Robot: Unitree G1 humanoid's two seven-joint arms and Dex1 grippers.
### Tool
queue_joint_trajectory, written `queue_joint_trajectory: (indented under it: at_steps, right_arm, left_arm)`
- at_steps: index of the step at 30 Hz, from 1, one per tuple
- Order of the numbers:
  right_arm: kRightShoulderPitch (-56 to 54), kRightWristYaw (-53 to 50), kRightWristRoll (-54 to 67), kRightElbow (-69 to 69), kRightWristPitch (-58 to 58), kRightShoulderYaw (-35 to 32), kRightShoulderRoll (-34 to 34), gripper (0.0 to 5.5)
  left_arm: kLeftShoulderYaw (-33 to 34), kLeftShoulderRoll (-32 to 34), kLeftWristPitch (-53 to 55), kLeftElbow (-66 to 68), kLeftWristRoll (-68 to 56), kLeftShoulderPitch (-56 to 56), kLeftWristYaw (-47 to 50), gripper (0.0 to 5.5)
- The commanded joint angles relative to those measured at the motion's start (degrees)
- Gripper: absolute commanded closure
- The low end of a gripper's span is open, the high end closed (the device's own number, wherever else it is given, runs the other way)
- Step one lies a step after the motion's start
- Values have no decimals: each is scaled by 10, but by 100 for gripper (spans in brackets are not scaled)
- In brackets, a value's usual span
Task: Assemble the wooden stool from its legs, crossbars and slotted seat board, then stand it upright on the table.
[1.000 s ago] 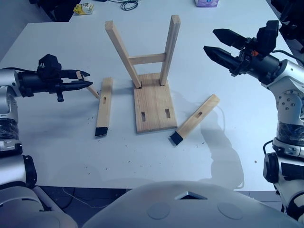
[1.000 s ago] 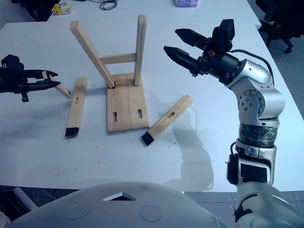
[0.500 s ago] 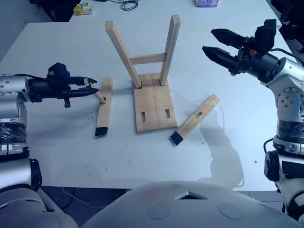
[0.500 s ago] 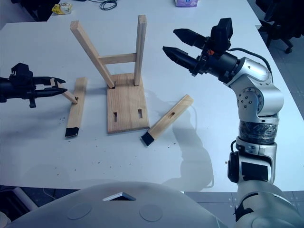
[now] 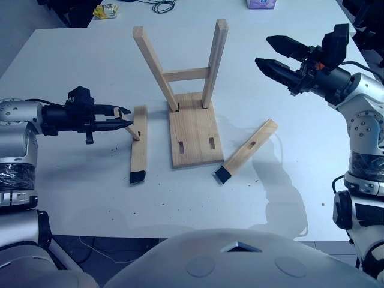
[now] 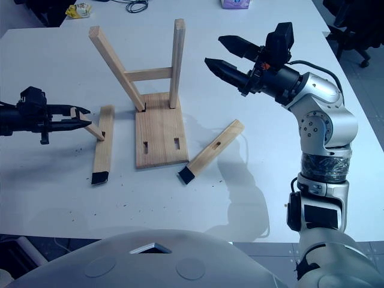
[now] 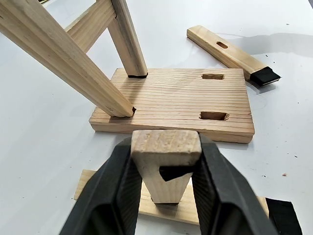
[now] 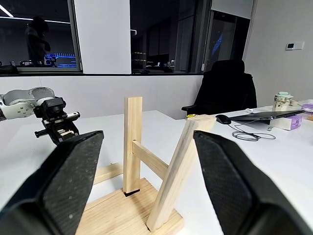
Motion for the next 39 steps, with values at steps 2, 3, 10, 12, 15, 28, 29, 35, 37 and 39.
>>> queue_joint_trajectory:
  at_steps: [2, 3, 10, 12, 15, 28, 29, 35, 37, 39]
  right_arm:
    - [6, -2, 7, -13, -1, 5, 6, 210]
    - [8, -1, 7, -14, -1, 6, 7, 210]
    - [9, 2, 8, -16, 2, 12, 9, 210]
    - [14, -1, 10, -22, 3, 12, 11, 210]
    - [30, -10, 13, -35, 4, 11, 15, 210]
    - [51, -47, 27, -60, 3, 16, 32, 210]
    - [51, -50, 28, -62, 3, 15, 33, 210]
    - [41, -52, 28, -54, 2, 17, 33, 210]
    - [36, -50, 29, -51, 3, 17, 32, 210]
    - [34, -46, 28, -48, 3, 18, 31, 210]
  left_arm:
    - [-35, -4, -5, 19, 28, -4, -23, 418]
    - [-39, -3, -8, 22, 30, -4, -26, 418]
    - [-64, -7, -7, 14, 20, 0, -35, 418]
    - [-71, -3, -14, 32, 25, -11, -35, 418]
    - [-83, 5, -40, 82, 45, -39, -36, 418]
    - [-118, -7, -84, 55, 61, 52, -14, 418]
    - [-119, -7, -85, 50, 62, 57, -12, 418]
    - [-123, -8, -56, 70, 53, 35, -22, 418]
    - [-121, -9, -44, 90, 47, 17, -29, 418]
    - [-118, -10, -34, 101, 45, 3, -31, 418]
